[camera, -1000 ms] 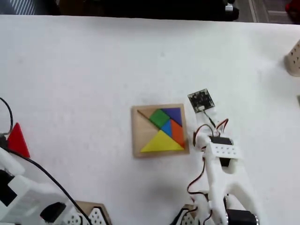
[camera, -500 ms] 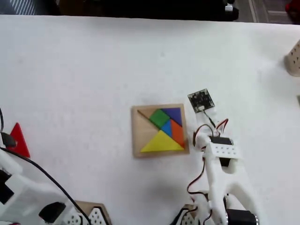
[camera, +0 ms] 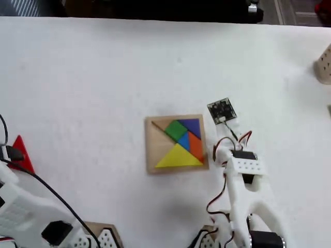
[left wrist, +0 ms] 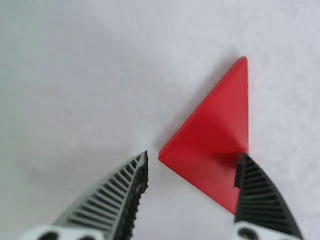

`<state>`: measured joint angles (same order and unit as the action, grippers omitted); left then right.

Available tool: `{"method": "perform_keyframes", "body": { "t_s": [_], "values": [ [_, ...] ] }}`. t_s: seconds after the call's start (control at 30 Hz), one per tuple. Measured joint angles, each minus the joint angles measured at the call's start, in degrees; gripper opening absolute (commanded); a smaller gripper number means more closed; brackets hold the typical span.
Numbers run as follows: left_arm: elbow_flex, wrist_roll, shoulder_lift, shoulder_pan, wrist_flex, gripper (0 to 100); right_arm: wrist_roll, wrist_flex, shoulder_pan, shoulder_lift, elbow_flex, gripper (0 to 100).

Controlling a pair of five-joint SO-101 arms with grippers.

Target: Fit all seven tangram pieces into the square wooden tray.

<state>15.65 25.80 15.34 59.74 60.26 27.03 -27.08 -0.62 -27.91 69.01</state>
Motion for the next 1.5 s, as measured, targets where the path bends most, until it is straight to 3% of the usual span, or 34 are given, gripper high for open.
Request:
{"method": "perform_keyframes", "body": {
  "t_s": [0.43, 0.6, 0.83, 1.5],
  "values": [
    [0.09, -12.13, -0.09, -0.09, 0.00, 43, 1.67, 0.00, 0.00, 0.00, 0.00, 1.8],
    [0.09, -12.40, -0.09, -0.18, -0.79, 42, 1.67, 0.00, 0.00, 0.00, 0.00, 1.8],
    [0.09, -12.40, 3.16, -0.09, -2.90, 25, 1.67, 0.00, 0.00, 0.00, 0.00, 1.8],
    [-4.13, -11.43, 7.65, -0.88, -2.02, 28, 1.67, 0.00, 0.00, 0.00, 0.00, 1.8]
  ]
}}
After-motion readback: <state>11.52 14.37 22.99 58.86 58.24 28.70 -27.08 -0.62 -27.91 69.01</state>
